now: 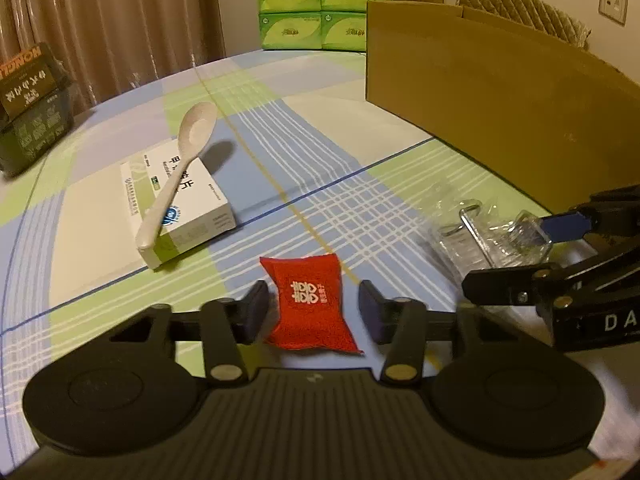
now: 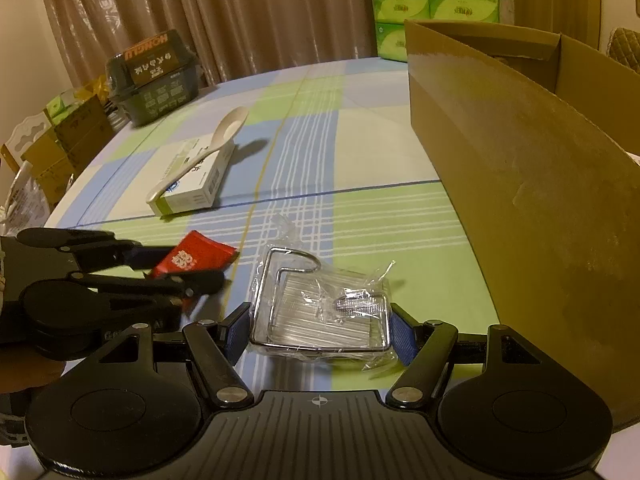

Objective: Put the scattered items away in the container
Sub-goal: 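Carry the red packet and rack bag over the cardboard box with both tools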

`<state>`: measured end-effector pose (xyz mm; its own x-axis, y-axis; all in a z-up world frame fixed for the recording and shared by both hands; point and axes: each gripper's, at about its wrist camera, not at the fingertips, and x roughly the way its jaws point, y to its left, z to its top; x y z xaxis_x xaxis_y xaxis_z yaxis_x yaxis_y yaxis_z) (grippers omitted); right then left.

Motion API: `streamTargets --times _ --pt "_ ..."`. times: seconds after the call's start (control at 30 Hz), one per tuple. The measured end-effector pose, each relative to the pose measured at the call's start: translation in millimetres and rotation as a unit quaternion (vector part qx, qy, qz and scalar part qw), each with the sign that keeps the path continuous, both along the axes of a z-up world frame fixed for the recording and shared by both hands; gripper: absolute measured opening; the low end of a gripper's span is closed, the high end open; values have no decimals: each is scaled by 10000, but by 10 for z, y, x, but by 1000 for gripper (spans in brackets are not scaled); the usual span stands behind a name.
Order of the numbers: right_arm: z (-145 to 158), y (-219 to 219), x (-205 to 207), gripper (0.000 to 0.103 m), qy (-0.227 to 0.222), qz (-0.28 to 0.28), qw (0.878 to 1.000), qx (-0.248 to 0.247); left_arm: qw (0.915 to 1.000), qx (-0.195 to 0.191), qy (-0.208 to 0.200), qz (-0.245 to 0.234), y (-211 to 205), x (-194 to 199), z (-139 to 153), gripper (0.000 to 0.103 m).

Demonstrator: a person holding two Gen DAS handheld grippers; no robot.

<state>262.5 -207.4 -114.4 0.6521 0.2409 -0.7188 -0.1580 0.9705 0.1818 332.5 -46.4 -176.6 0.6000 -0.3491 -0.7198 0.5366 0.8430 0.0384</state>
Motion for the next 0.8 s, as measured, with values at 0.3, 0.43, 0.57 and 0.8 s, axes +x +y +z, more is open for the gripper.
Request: streamTargets --times 0.3,0.43,0.57,0.8 --pt "28 -3 -16 67 -22 3 10000 51 9998 -63 169 23 75 -63 79 24" --pt "67 13 -61 67 -67 13 10000 48 9999 -90 91 -12 74 -137 168 24" --pt "139 20 -131 67 -156 15 9999 -9 9999 -106 24 -3 78 -195 240 24" --pt "351 17 -329 67 -348 50 9993 -108 9997 -184 -64 136 152 -310 388 24"
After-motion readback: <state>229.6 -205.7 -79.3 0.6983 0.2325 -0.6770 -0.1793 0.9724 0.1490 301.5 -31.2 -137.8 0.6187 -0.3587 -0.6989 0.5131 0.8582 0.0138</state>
